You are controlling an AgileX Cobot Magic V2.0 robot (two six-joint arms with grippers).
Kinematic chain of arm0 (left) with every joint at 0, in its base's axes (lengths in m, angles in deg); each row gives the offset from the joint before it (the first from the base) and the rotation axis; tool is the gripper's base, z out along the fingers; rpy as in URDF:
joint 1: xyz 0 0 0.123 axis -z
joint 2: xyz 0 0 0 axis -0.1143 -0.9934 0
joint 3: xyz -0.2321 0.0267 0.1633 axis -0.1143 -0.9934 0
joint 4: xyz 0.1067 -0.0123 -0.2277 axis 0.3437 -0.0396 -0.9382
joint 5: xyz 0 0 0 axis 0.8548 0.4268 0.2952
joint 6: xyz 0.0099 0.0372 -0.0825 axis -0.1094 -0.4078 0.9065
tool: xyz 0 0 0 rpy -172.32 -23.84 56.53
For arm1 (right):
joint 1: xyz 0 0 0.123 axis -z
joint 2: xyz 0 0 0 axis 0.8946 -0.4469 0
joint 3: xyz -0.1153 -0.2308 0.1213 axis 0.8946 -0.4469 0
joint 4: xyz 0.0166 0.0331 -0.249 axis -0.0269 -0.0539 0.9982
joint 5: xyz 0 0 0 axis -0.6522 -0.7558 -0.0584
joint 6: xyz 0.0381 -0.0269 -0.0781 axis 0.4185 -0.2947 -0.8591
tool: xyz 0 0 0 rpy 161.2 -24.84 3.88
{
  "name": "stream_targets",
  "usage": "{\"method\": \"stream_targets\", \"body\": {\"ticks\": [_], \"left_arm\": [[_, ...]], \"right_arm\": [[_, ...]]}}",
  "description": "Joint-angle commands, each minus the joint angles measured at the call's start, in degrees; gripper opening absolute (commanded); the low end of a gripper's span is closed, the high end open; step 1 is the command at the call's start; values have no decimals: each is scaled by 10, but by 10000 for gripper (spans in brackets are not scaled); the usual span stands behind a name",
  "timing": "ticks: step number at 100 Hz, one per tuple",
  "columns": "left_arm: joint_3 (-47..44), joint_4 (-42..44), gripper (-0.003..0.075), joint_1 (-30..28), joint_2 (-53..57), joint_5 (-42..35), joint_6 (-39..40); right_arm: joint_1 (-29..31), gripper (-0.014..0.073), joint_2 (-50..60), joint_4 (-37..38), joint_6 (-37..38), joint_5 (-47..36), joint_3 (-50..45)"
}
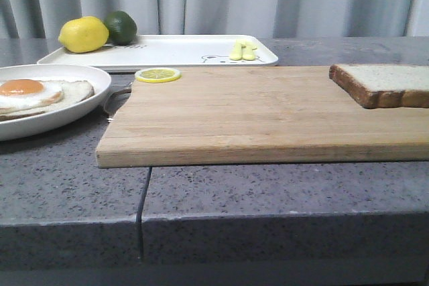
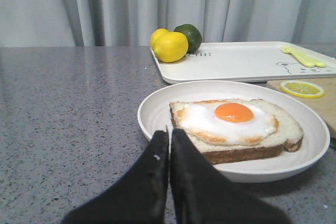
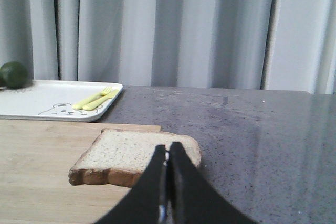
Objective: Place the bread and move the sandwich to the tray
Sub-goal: 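Lower the right gripper toward the bread slice on the cutting board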
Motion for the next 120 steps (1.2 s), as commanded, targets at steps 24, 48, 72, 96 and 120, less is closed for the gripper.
{"method": "stream_targets", "body": {"ticks": [24,48,72,96,120], "left_arm": [[163,-36,-20,-1,-57,99,3],[328,-71,-20,-1,-211,239,3],[442,-117,-20,-1,-328,302,3],[453,-117,-20,-1,-375,324,3],[453,-117,-15,-1,-384,325,3]], "right_arm": [[2,-67,-45,-27,27,163,150],[2,-67,-128,-27,27,283,280],[2,-67,-226,-27,27,404,397],[2,-67,-296,-40,27,434,428],[2,-65,-312,-51,26,429,428]]}}
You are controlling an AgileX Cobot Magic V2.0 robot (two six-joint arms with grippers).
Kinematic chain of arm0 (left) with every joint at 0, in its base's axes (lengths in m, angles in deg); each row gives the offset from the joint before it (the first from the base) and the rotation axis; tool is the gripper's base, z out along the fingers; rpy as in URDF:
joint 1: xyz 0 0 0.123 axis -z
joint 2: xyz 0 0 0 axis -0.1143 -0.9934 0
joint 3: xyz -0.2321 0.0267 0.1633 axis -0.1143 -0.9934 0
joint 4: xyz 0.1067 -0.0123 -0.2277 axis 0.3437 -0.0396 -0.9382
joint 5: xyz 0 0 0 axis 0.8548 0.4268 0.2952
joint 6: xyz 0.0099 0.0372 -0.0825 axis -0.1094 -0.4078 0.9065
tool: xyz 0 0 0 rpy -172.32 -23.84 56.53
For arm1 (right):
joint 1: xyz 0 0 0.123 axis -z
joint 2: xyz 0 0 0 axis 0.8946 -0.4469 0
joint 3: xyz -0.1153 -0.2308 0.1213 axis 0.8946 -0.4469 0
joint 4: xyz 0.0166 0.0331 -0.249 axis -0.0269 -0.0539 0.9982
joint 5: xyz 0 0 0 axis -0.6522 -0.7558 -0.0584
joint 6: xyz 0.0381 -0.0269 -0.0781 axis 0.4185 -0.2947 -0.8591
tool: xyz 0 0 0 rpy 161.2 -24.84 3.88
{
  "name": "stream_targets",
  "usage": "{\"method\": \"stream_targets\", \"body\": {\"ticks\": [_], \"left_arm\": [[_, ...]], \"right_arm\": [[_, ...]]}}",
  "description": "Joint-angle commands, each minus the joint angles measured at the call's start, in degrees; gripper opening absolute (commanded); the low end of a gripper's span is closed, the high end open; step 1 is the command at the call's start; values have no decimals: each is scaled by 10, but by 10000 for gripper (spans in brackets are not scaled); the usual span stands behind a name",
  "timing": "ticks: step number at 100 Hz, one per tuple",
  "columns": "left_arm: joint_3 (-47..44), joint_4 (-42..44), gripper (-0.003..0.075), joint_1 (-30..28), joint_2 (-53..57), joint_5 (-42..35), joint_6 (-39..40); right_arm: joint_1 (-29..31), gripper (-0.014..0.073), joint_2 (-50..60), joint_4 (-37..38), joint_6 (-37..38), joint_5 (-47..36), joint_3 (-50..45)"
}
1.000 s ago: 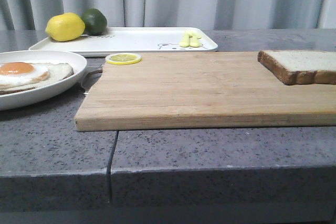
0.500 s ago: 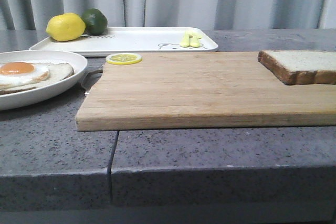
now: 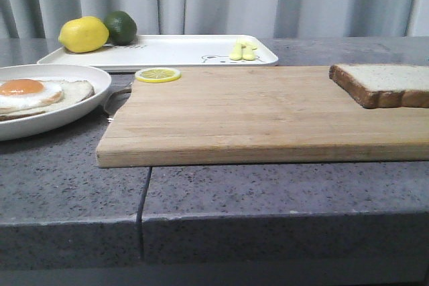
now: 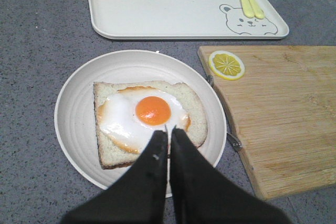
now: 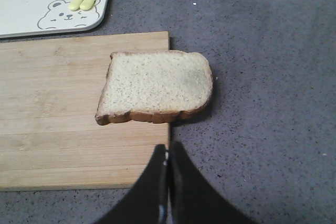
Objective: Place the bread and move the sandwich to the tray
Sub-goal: 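Lower the right gripper toward the bread slice on the cutting board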
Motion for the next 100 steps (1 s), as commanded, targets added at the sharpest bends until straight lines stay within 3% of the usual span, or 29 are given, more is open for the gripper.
{"method": "stream_targets", "body": {"ticks": [1,12,31,38,46,100], "left_arm": [[21,-14,-11,-1,-4,-31,3],[21,-14,83,-1,-4,-31,3],[21,-14,358,-1,-4,-31,3],[21,-14,410,-1,-4,-31,3],[21,-14,407,-1,-4,-31,3],[21,-14,385,-1,-4,-31,3]], "right_arm": [[2,-63,-8,-2,-1,-41,20],[2,7,-8,-2,-1,-40,20],[2,304,-8,-2,-1,-40,20],[2,394,-8,-2,-1,-43,20],[2,442,-8,-2,-1,-48,20],[2,437,-8,-1,-1,-64,20]]}}
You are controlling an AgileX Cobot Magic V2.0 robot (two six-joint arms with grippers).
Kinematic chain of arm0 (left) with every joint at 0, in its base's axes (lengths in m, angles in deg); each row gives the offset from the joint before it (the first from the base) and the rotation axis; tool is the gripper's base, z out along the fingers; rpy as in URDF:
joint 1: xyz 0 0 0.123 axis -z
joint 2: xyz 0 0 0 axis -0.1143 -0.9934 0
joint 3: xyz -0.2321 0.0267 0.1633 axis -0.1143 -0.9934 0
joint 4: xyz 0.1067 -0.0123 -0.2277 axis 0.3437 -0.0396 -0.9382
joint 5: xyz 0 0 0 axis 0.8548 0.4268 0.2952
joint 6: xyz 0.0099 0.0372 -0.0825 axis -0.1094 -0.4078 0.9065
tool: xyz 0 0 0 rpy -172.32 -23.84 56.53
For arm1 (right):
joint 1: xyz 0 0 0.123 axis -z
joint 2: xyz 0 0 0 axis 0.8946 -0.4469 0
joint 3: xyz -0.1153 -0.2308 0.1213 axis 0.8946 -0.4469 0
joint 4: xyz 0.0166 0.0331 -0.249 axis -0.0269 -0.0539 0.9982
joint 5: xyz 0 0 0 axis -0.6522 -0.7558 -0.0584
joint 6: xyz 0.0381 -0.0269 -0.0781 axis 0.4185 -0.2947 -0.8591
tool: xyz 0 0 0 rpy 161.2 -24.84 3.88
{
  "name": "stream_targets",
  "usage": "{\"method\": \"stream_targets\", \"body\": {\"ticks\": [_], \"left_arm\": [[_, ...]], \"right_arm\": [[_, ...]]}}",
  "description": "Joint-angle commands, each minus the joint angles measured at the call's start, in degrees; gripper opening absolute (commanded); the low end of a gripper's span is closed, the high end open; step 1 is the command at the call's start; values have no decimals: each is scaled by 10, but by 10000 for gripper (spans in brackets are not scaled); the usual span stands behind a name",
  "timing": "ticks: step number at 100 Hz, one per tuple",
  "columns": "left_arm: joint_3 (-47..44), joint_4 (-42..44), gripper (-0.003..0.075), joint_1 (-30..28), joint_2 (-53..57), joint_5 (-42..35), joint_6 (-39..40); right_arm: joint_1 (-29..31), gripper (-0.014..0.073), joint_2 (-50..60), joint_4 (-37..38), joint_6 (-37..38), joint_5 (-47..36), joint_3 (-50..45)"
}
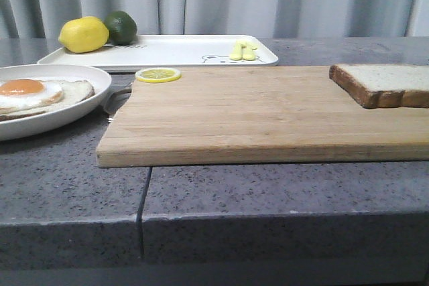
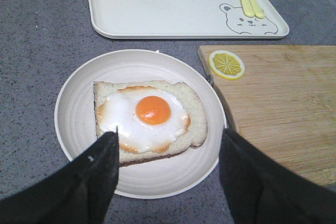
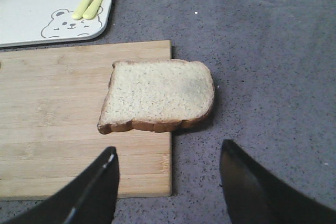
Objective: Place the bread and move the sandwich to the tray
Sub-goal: 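Lower the right gripper toward the bread slice on the cutting board, then close the right gripper on the edge of the bread slice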
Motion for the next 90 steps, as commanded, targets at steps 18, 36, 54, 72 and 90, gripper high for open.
{"method": "stream_targets", "body": {"ticks": [18,36,54,72,90], "left_arm": [[21,-14,385,-1,-3,-32,3],[21,-14,385,-1,-3,-32,3],[21,-14,385,-1,-3,-32,3],[21,-14,385,-1,-3,-32,3],[21,-14,385,-1,-3,-33,3]], "right_arm": [[2,437,-6,1,-1,-44,20],[2,437,-6,11,-1,-40,20],[4,437,-9,-35,-26,-61,20],[42,437,-42,-178,-155,-77,20],[118,437,-96,-313,-279,-83,20]]}}
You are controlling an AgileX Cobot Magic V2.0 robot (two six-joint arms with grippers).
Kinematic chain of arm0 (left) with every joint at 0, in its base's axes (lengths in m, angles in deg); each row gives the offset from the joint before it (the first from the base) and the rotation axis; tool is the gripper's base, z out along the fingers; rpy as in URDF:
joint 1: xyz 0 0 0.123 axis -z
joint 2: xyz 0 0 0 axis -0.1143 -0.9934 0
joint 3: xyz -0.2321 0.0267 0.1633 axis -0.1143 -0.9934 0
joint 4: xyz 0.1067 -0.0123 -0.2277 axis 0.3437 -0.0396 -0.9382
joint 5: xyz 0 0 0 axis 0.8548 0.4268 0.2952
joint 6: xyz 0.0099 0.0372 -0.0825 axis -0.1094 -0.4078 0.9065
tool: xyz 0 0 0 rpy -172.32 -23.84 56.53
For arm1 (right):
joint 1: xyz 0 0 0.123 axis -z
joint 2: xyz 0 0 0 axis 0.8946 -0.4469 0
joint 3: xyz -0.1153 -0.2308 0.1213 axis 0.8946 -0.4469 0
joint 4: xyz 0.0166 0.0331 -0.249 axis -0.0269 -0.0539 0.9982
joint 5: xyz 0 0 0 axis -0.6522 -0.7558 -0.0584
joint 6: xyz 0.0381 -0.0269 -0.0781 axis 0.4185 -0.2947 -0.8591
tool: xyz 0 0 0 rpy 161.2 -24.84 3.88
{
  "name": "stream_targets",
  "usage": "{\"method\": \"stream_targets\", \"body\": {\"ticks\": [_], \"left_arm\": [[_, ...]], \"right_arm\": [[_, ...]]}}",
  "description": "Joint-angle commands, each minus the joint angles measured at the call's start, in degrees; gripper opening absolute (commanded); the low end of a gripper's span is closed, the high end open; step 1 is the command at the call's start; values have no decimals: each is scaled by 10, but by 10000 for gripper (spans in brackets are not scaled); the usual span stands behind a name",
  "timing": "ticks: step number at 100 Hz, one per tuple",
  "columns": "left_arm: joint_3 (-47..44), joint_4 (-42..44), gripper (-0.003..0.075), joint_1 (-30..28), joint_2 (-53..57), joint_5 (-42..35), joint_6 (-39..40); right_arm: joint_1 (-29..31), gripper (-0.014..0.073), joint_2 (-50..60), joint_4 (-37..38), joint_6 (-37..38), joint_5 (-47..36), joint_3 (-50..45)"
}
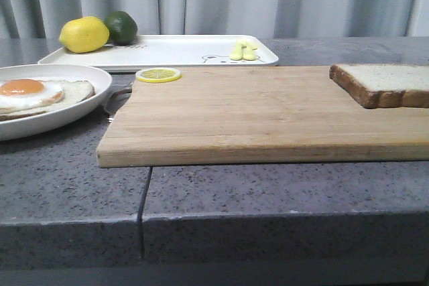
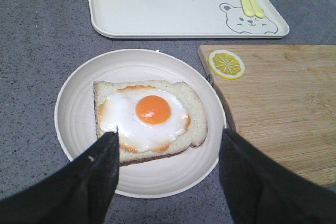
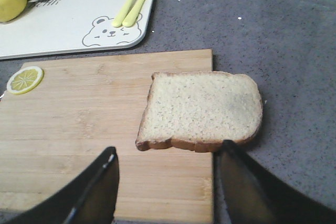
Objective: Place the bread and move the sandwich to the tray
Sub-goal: 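Close the right gripper on the edge of the bread slice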
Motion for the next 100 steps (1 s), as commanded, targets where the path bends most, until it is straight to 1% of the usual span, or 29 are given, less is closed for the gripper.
{"method": "stream_targets", "body": {"ticks": [1,20,27,43,62,83,100], "left_arm": [[21,-14,385,-1,-3,-33,3],[21,-14,385,-1,-3,-33,3],[21,-14,385,-1,-3,-33,3],[21,-14,385,-1,-3,-33,3],[21,-14,385,-1,-3,-33,3],[21,-14,385,-1,-3,-33,3],[21,-14,385,-1,-3,-33,3]], "right_arm": [[36,437,-29,-76,-71,-47,20],[71,437,-81,-211,-166,-69,20],[86,437,-105,-245,-192,-69,20],[129,437,-159,-288,-222,-60,18],[164,437,-206,-366,-277,-58,4],[169,437,-261,-440,-330,-51,-11],[169,437,-298,-462,-351,-49,-11]]}}
